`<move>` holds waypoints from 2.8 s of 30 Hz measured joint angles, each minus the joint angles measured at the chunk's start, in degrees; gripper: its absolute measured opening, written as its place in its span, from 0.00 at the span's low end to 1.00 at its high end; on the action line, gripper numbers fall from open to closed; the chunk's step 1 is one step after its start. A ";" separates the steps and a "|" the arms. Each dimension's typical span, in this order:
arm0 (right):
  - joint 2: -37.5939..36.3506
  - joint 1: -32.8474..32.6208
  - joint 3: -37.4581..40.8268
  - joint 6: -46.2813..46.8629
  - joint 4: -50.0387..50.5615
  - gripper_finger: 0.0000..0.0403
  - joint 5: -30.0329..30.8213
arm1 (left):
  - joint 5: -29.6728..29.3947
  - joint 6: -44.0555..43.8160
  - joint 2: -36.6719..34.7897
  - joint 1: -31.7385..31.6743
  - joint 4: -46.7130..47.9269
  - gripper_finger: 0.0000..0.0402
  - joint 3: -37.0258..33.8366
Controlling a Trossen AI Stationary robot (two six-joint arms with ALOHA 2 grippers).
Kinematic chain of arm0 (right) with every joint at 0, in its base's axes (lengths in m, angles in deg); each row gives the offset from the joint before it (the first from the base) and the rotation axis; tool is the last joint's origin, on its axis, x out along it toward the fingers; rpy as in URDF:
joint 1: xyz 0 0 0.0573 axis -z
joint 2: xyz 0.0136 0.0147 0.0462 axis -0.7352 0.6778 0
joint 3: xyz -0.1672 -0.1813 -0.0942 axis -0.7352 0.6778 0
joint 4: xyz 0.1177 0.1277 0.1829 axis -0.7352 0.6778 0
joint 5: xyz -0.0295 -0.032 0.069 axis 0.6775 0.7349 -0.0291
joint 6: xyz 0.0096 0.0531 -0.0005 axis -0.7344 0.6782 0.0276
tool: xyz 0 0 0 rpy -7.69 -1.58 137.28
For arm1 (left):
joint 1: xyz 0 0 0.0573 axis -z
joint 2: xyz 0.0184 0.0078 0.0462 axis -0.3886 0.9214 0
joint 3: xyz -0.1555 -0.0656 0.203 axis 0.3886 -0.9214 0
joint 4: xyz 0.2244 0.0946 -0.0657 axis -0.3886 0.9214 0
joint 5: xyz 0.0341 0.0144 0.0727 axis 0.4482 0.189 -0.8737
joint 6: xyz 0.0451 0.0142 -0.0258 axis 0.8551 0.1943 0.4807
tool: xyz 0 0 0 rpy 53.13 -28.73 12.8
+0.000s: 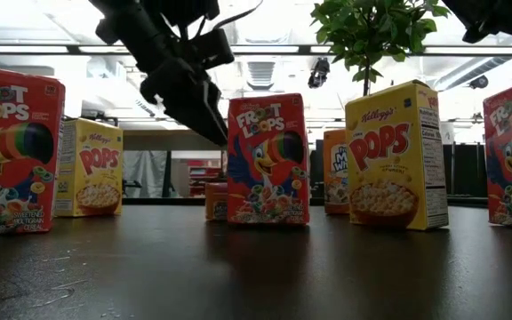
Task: Stack cereal on shelf
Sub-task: Put the top center orange cereal box on the shelf
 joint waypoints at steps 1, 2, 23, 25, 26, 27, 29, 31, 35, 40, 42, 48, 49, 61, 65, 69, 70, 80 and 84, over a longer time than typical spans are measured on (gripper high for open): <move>0.00 -0.01 0.00 0.04 -0.01 0.02 0.00 | -0.20 -0.34 0.00 0.00 -1.14 0.50 -0.72; 0.00 -0.01 0.00 0.04 0.00 0.02 0.01 | -0.52 -0.69 0.00 0.02 -2.48 0.48 -1.65; 0.00 0.00 -0.02 6.62 2.26 0.02 -0.10 | -9.68 -3.24 4.52 -0.05 -14.95 0.14 -9.83; 0.00 -0.02 -0.02 7.69 2.38 0.02 -0.11 | -9.68 -5.20 4.44 -0.04 -13.16 0.13 -9.77; 0.00 0.00 0.00 8.09 2.37 0.02 -0.12 | -9.69 -6.22 4.37 -0.04 -12.02 0.12 -9.69; 0.00 -0.02 -0.02 8.25 2.43 0.02 -0.12 | -9.71 -7.08 4.19 -0.03 -10.71 0.12 -9.58; 0.00 -0.02 -0.02 8.59 2.55 0.02 -0.11 | -9.72 -8.50 3.48 0.34 -7.74 0.11 -9.38; 0.00 -0.02 -0.02 8.59 2.54 0.02 -0.12 | -9.66 -9.19 2.44 0.82 -5.14 0.10 -9.21; 0.00 -0.02 -0.02 8.95 2.70 0.02 -0.11 | -8.78 -9.59 -0.48 1.31 1.67 0.10 -8.03; 0.00 0.00 -0.02 9.96 3.11 0.02 -0.10 | -5.16 -10.80 -4.43 2.20 6.13 0.10 -5.16; 0.00 -0.02 -0.02 10.29 3.13 0.02 -0.10 | -1.14 -10.60 -5.30 3.68 3.89 0.10 -5.10; 0.00 -0.01 -0.02 10.81 3.42 0.02 -0.11 | 0.53 -13.41 -4.72 10.33 -2.35 0.11 -5.03; 0.00 -0.02 -0.02 10.99 3.93 0.02 -0.10 | 0.08 -14.07 -4.37 11.25 -2.24 0.11 -5.03; 0.00 -0.02 0.00 11.15 5.94 0.02 -0.12 | -6.42 -15.40 1.20 13.81 -4.66 0.48 -5.47; 0.02 -0.01 0.00 11.12 6.24 0.02 -0.10 | -6.43 -15.03 3.00 13.86 -5.33 0.56 -5.49; 0.00 -0.02 0.00 10.75 6.25 0.02 -0.10 | -6.51 -14.74 4.02 13.81 -5.26 0.55 -5.60; 0.00 -0.02 0.00 10.71 6.26 0.02 -0.10 | -6.53 -14.57 4.17 13.73 -5.26 0.54 -5.62; 0.00 -0.01 0.00 10.67 6.42 0.02 -0.10 | -7.32 -13.19 6.55 13.72 -5.47 0.33 -5.64; 0.00 -0.02 0.00 10.67 6.97 0.02 -0.10 | -8.21 -13.30 6.78 13.73 -5.92 0.22 -5.62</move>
